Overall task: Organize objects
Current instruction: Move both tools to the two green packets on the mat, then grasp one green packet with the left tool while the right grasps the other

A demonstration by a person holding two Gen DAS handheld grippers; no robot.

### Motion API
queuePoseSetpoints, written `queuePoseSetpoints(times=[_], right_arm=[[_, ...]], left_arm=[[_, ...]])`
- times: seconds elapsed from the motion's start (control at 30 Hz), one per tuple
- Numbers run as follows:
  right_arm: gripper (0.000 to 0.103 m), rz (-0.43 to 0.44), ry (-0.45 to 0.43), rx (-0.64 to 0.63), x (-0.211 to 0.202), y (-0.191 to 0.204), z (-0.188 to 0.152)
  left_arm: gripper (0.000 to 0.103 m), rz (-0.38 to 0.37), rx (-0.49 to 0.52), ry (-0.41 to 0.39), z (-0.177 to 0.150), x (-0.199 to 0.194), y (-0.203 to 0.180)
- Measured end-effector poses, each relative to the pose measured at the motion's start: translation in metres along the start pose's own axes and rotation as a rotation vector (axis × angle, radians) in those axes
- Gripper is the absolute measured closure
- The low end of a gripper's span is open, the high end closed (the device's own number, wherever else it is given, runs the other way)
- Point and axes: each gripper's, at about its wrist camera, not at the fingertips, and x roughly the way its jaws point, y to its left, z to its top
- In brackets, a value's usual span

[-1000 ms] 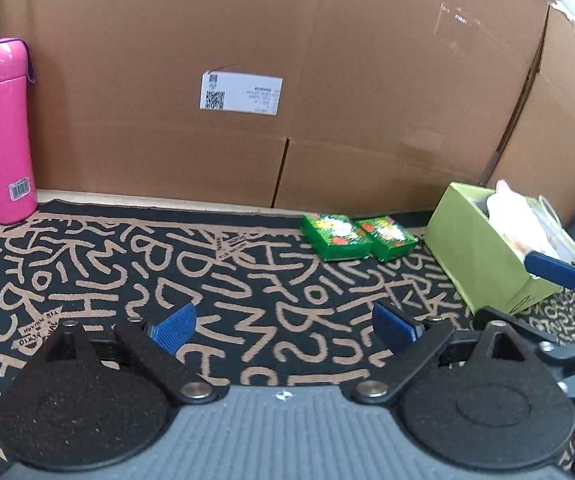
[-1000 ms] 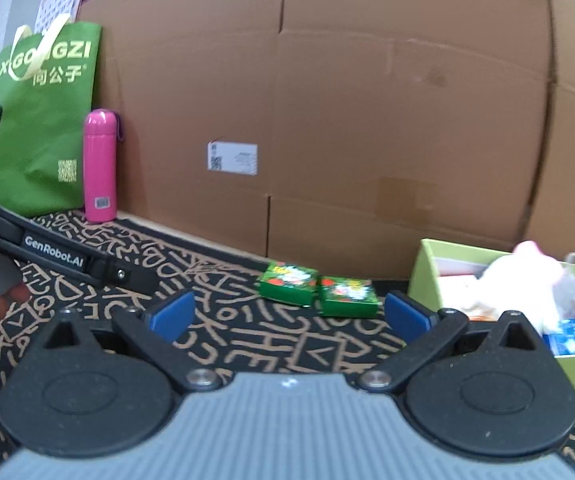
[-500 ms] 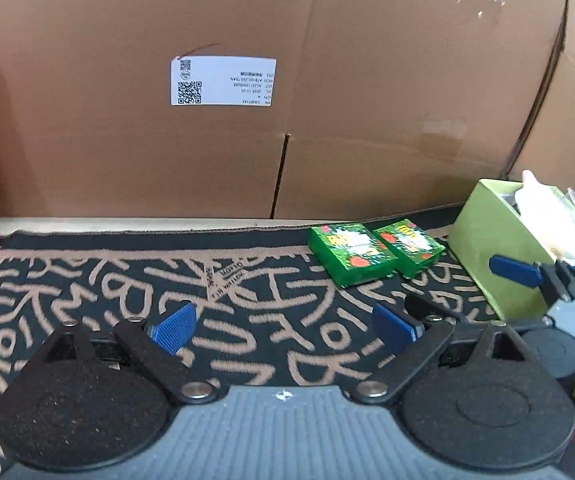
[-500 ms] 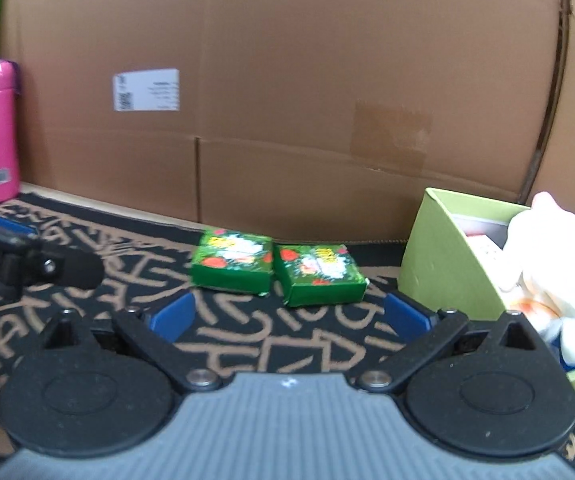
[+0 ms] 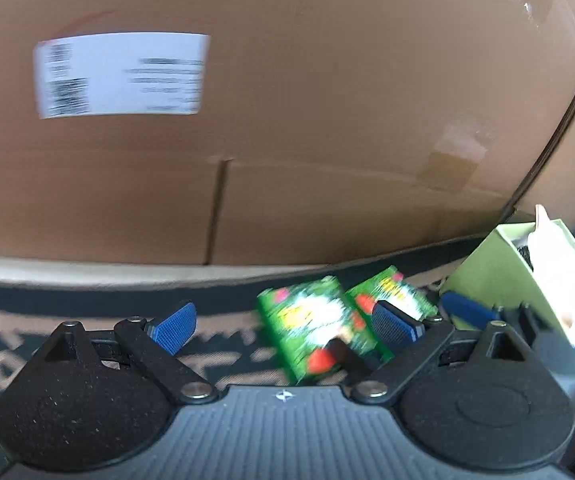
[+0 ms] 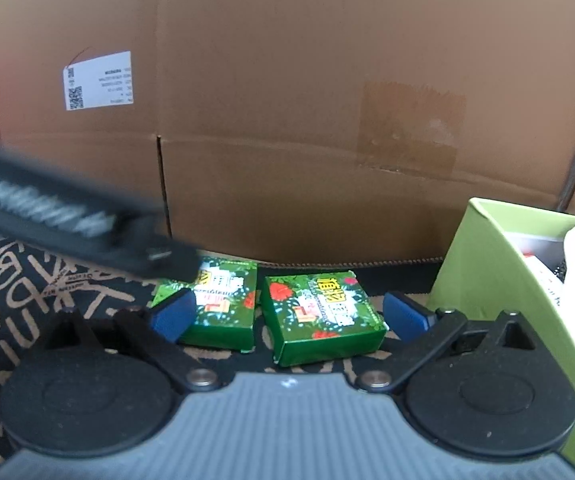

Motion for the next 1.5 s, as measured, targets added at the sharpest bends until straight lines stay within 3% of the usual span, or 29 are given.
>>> queuePoseSetpoints(times=[0.1, 0.23, 0.3, 0.43, 0.5, 0.6, 0.73, 0.83, 0.93, 1.03, 1.13, 1.2, 1.23, 1.27, 1.5], right_arm=[[0.001, -0.004, -0.006, 0.001, 0.003, -0.003, -0.002], [0.0, 0.088, 0.031, 0.109, 0.017, -0.023, 0.001], [0.0, 0.106, 0.051, 0.127, 0.021, -0.029, 0.003], [0.012, 0.192, 0.067, 0.111, 0.008, -0.03, -0.006], [0.017, 0.263, 0.088, 0.174, -0.002, -0.031, -0.017], [0.03, 0.326, 0.079, 0.172, -0.029, -0.022, -0.032], [0.032, 0.405, 0.098, 0.119, -0.059, -0.011, -0.045], [0.025, 0.382, 0.07, 0.077, -0.084, -0.018, -0.048], [0.02, 0.306, 0.028, 0.124, -0.09, -0.027, -0.038], [0.017, 0.259, 0.04, 0.177, -0.068, -0.026, -0.017], [0.013, 0.283, 0.114, 0.186, -0.035, -0.011, -0.003], [0.018, 0.229, 0.152, 0.13, -0.019, 0.006, -0.001], [0.028, 0.187, 0.161, 0.094, -0.015, 0.012, -0.002], [0.03, 0.179, 0.154, 0.082, -0.017, 0.013, -0.005], [0.034, 0.241, 0.138, -0.002, -0.079, -0.019, -0.047]], left_arm=[[0.005, 0.029, 0.022, 0.026, 0.007, 0.023, -0.006], [0.006, 0.037, 0.031, 0.094, 0.01, 0.049, -0.005], [0.011, 0.03, 0.076, 0.068, 0.007, 0.047, -0.005], [0.03, -0.006, 0.088, 0.05, -0.006, 0.029, 0.007], [0.031, -0.007, 0.089, 0.042, -0.016, 0.016, 0.016], [0.034, 0.012, 0.108, 0.029, -0.031, -0.008, 0.03], [0.035, -0.009, 0.099, 0.056, -0.054, -0.043, 0.046], [0.032, 0.006, 0.057, 0.064, -0.065, -0.067, 0.055], [0.028, -0.01, -0.009, 0.056, -0.077, -0.087, 0.065], [0.027, -0.004, -0.034, 0.064, -0.087, -0.101, 0.065], [0.021, -0.002, -0.05, 0.077, -0.095, -0.104, 0.056], [0.02, 0.028, -0.046, 0.089, -0.097, -0.101, 0.048], [0.02, 0.044, -0.038, 0.093, -0.097, -0.099, 0.042], [0.02, 0.057, -0.026, 0.095, -0.097, -0.096, 0.037], [0.015, 0.059, 0.047, 0.071, -0.095, -0.079, 0.018]])
